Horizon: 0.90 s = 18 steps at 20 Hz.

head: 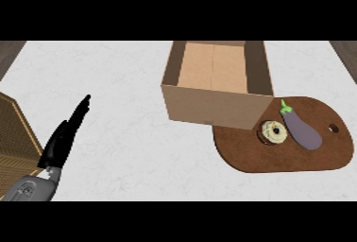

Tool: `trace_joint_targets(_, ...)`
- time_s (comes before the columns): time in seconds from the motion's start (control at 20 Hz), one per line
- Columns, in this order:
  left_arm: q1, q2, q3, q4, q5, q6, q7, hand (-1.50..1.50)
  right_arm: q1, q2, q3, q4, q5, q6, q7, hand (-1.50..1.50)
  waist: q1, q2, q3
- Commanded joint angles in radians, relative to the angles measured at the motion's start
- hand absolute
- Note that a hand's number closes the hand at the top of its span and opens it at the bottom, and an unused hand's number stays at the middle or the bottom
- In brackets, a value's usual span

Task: Pick the eggplant from the cutting board and place it in the cardboard box

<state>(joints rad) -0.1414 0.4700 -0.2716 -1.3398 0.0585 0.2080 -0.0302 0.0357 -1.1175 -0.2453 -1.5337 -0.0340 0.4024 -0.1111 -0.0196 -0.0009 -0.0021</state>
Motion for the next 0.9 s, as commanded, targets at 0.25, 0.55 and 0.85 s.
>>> trace_joint_targets(0.25, -0.014, -0.031, 0.002, 0.015, -0.027, -0.029, -0.019, 0.0, -0.074, -0.062, 0.116, -0.257, -0.06, 0.148, 0.448, -1.5, 0.026, 0.001, 0.0)
trace_joint_targets(0.55, -0.013, -0.016, 0.035, -0.006, -0.03, -0.068, -0.002, 0.0, -0.213, 0.001, 0.25, -0.26, -0.009, 0.164, 0.66, -1.5, 0.038, 0.003, 0.002)
trace_joint_targets(0.85, -0.054, -0.098, 0.006, 0.047, -0.097, -0.028, -0.004, 0.0, -0.441, 0.085, 0.397, -0.175, 0.019, 0.25, 0.839, -1.5, 0.051, 0.008, 0.001)
